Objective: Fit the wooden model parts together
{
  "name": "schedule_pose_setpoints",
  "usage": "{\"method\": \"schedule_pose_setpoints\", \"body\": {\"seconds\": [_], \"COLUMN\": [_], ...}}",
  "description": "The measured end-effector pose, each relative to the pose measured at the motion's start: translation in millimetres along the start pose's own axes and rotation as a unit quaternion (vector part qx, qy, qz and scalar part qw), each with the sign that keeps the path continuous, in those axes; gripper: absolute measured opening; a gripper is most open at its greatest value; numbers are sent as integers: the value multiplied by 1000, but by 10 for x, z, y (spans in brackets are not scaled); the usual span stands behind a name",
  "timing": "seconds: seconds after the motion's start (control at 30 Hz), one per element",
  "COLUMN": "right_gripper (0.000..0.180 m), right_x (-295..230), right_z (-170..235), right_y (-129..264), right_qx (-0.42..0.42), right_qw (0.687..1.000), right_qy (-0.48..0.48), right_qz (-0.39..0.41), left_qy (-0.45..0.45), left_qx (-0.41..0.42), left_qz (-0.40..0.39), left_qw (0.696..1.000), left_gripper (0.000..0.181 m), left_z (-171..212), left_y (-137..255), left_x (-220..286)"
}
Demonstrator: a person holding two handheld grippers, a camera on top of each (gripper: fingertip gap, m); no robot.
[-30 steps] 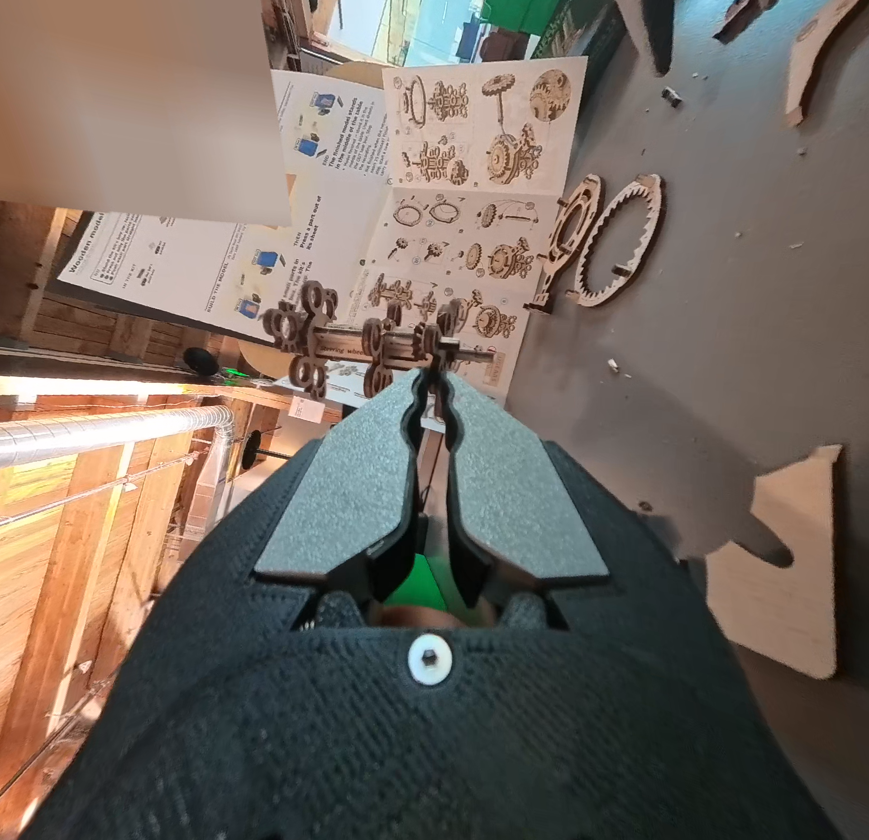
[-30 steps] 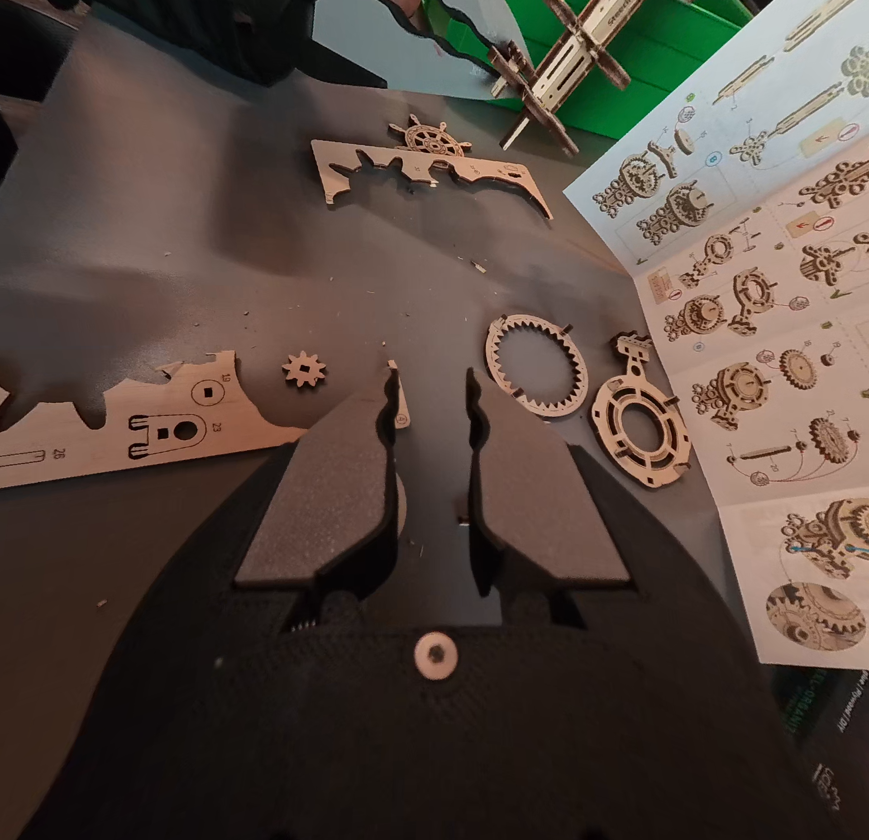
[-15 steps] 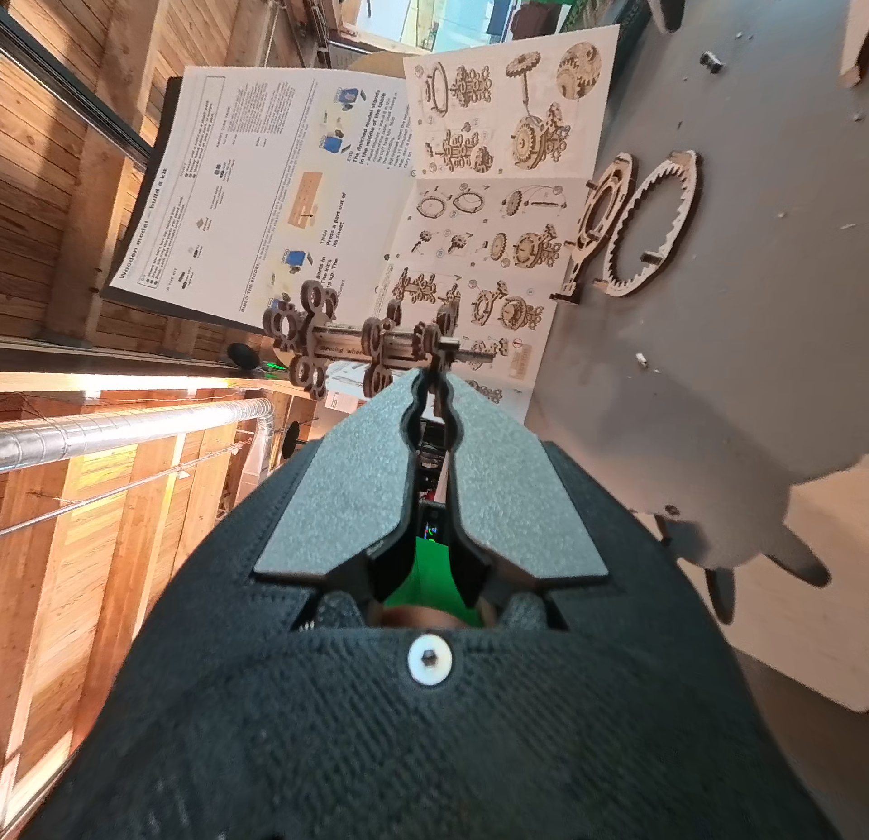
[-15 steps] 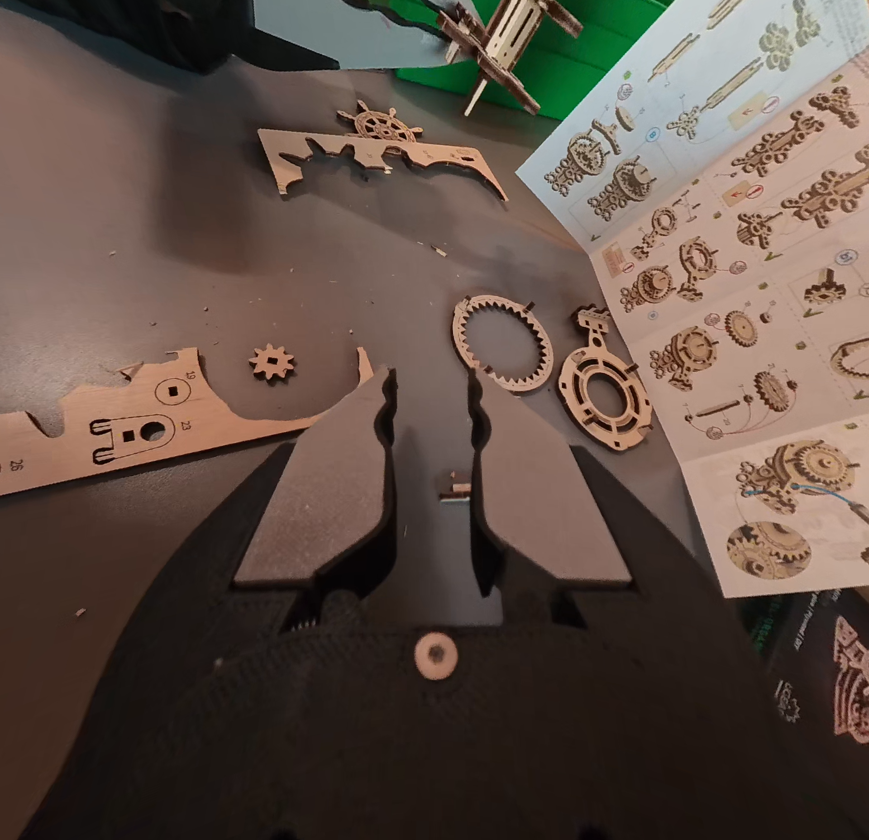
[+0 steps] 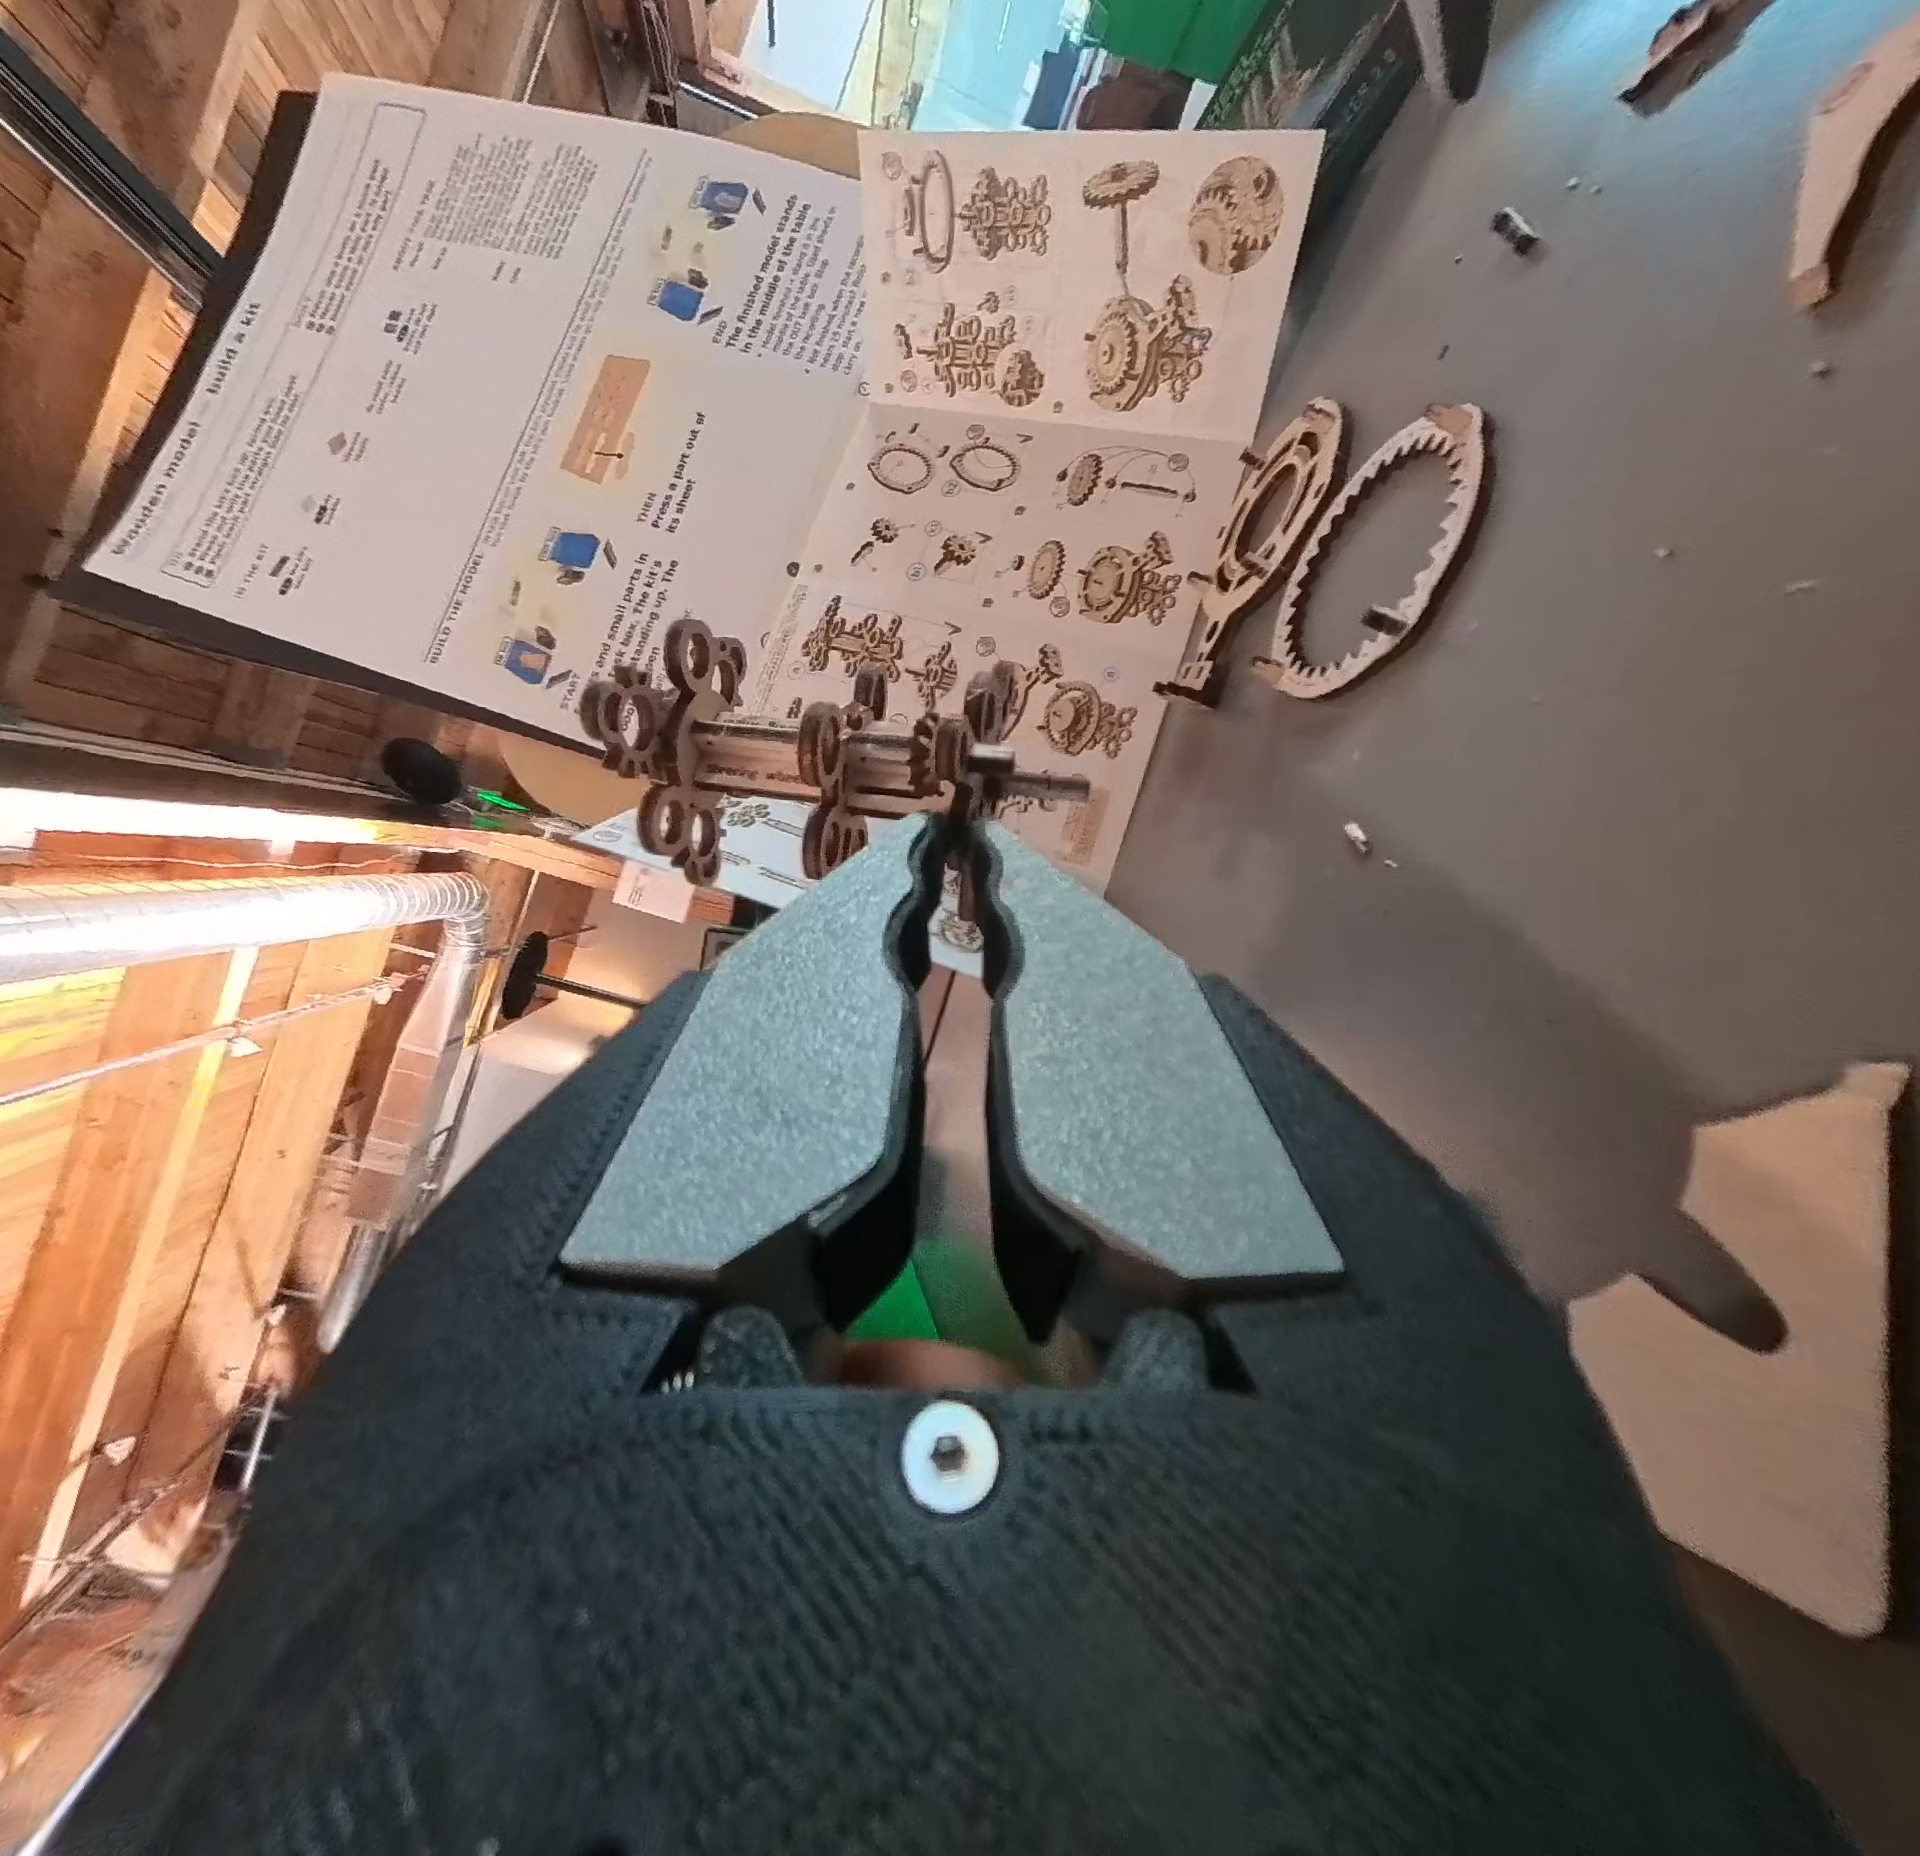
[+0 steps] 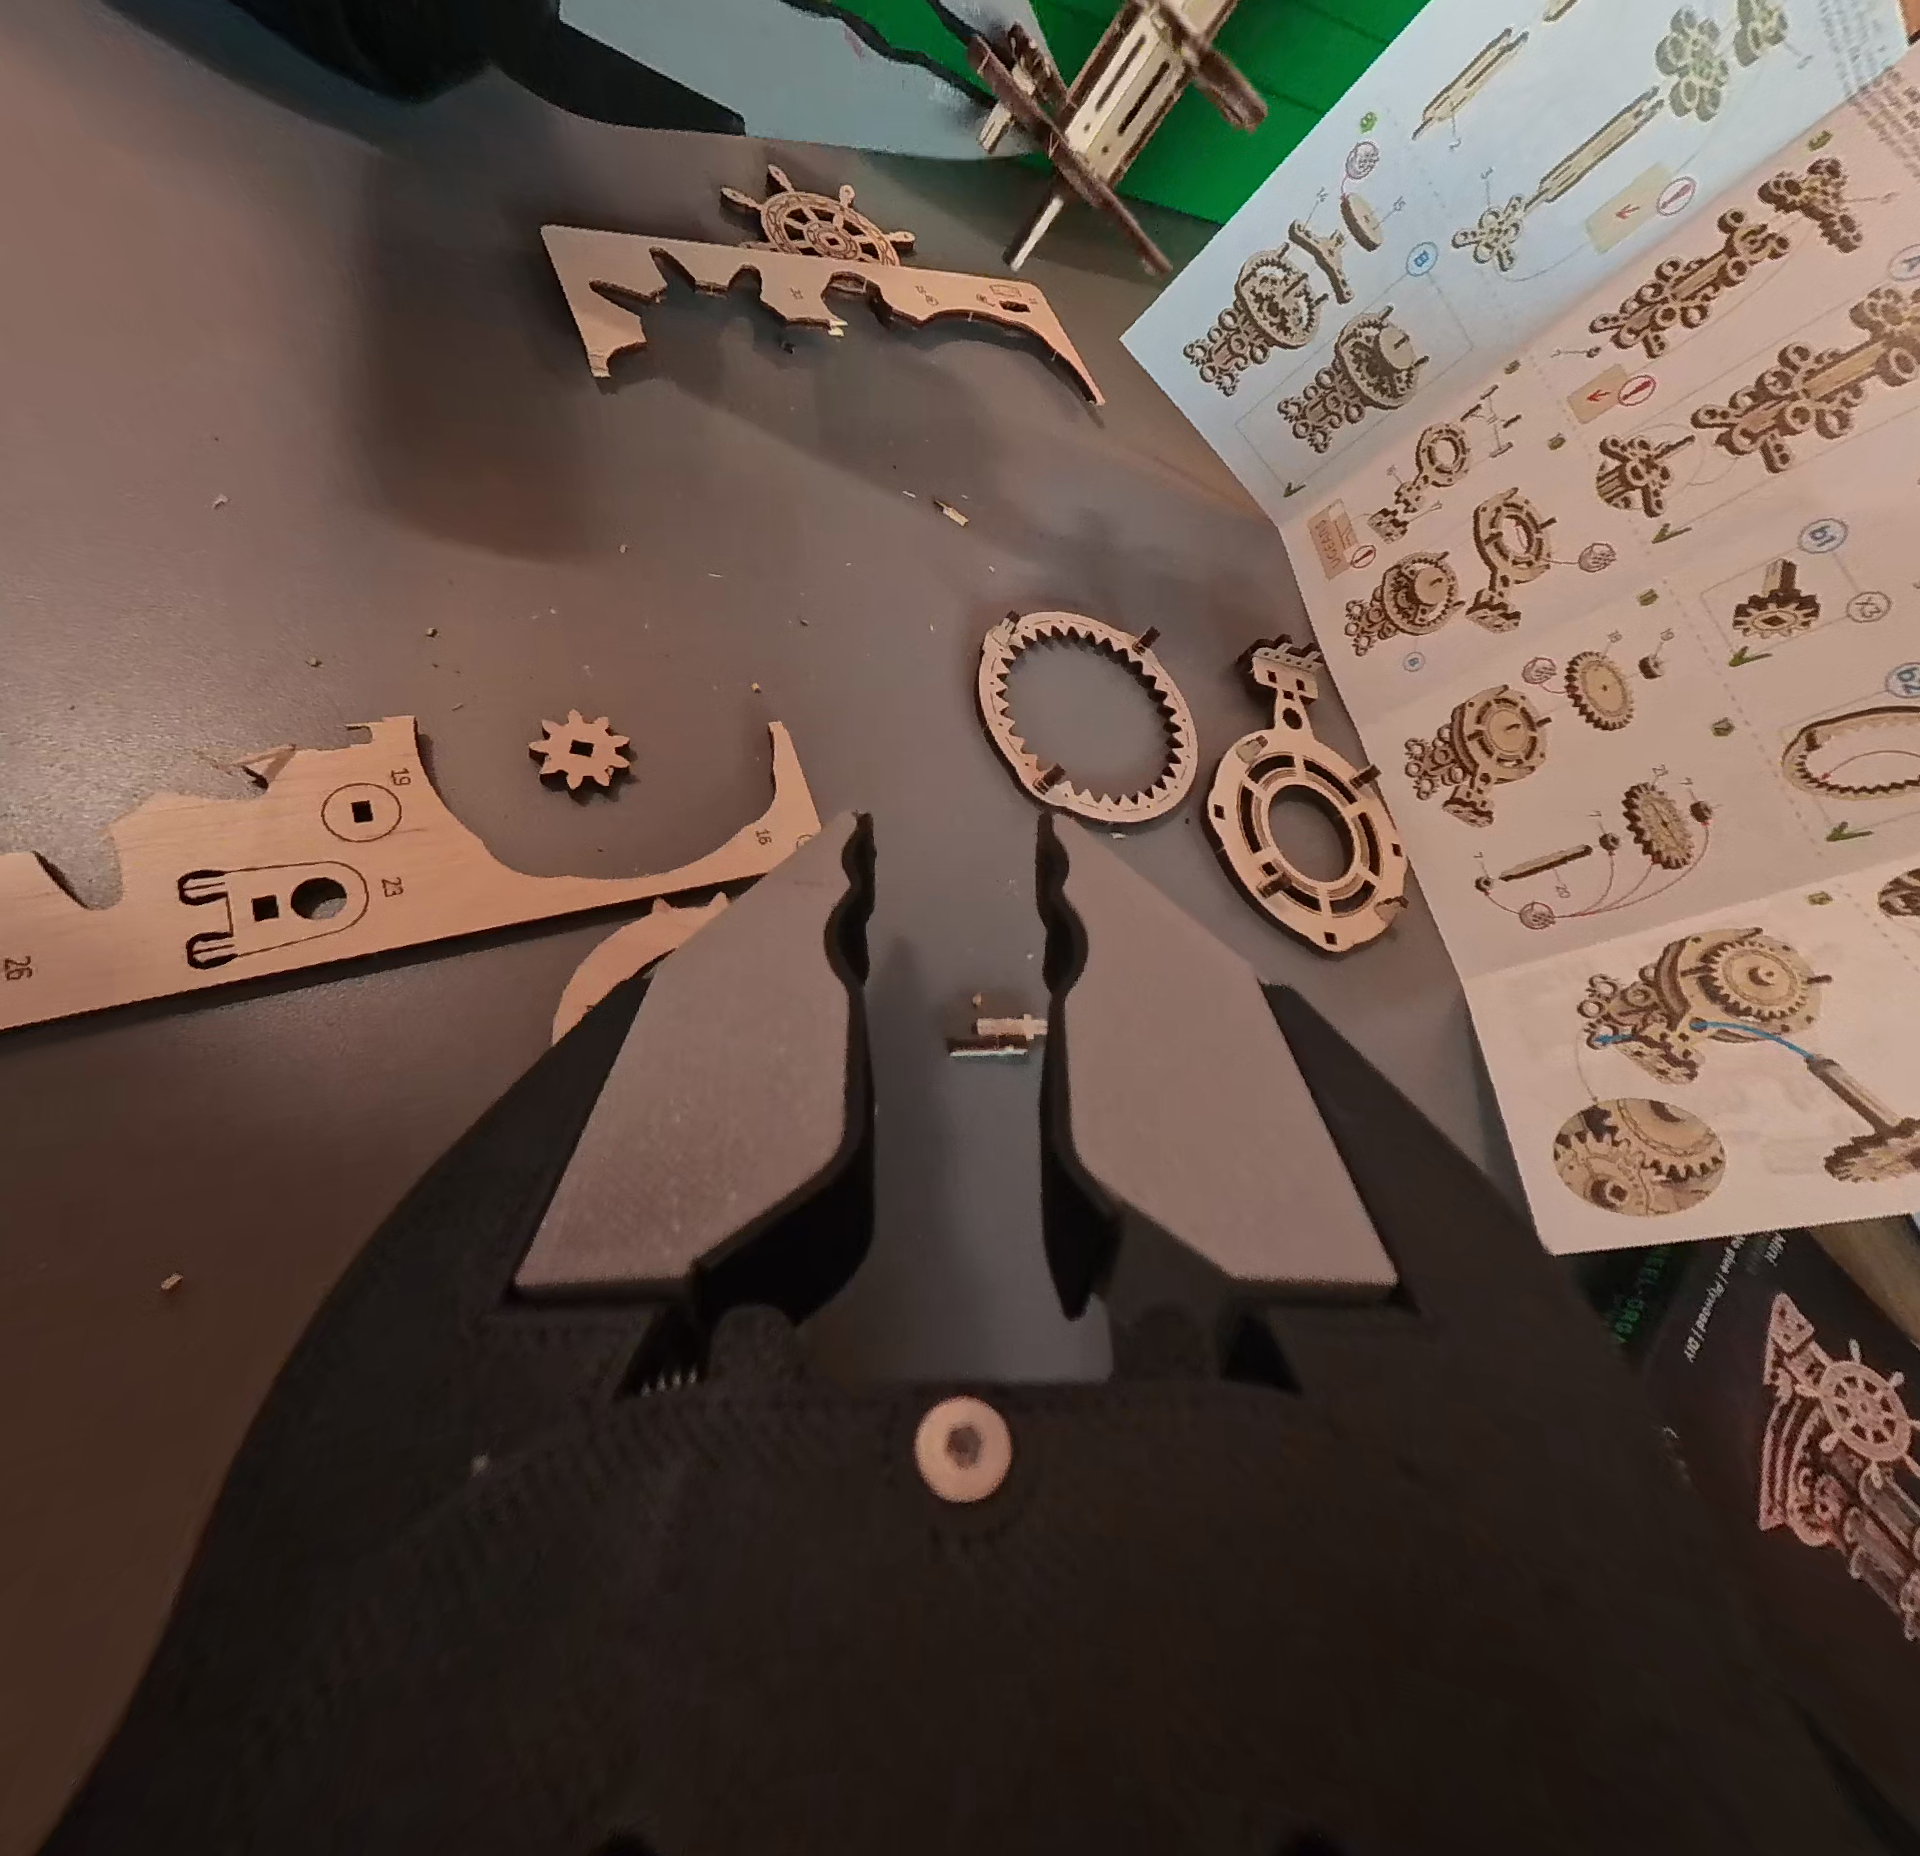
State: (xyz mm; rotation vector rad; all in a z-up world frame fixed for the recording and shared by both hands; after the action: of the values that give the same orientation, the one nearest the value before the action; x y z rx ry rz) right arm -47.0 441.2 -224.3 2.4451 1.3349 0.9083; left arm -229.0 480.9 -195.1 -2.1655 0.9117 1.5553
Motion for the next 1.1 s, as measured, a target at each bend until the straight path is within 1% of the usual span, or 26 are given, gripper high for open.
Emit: {"method": "schedule_pose_setpoints", "body": {"seconds": [0.03, 0.17, 0.33, 0.53, 0.73, 1.03, 1.1], "right_gripper": [28, 28, 27, 24, 23, 22, 17], "right_x": [3, -19, -85, -171, -366, -645, -663], "right_z": [8, 60, 81, 133, -5, -99, -111], "right_y": [-1, -22, -39, -12, -7, -117, -142], "right_qx": [-2, -19, -26, -46, -33, -50, -56], "right_qw": [1000, 1000, 999, 995, 990, 984, 984], "right_qy": [0, 17, 7, -10, 0, 39, 47], "right_qz": [0, 0, -36, -92, -134, -167, -164], "left_qy": [3, 10, -1, -64, -105, -153, -158], "left_qx": [2, 2, -2, -13, -32, -22, -19], "left_qz": [0, -4, -9, -12, -22, -26, -27], "left_qw": [1000, 1000, 1000, 998, 994, 988, 987], "left_gripper": [0, 0, 0, 0, 0, 0, 0], "left_z": [-1, 3, 7, -58, -57, -230, -253], "left_y": [1, 7, 13, 2, -5, -8, -7], "left_x": [-5, -29, -28, 53, 74, 166, 179]}}
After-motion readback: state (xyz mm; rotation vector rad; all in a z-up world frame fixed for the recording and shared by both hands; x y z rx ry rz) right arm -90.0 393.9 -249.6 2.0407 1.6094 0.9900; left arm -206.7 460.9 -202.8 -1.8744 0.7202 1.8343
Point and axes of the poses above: each gripper's, where its closed fingertips meet, y back along the fingers, z out of its underside, x = y × z across the jaws, the point moved 4 cm from there along y, back along the fingers, and after that the axes turned 7 degrees about z, right-handed, at the moved point
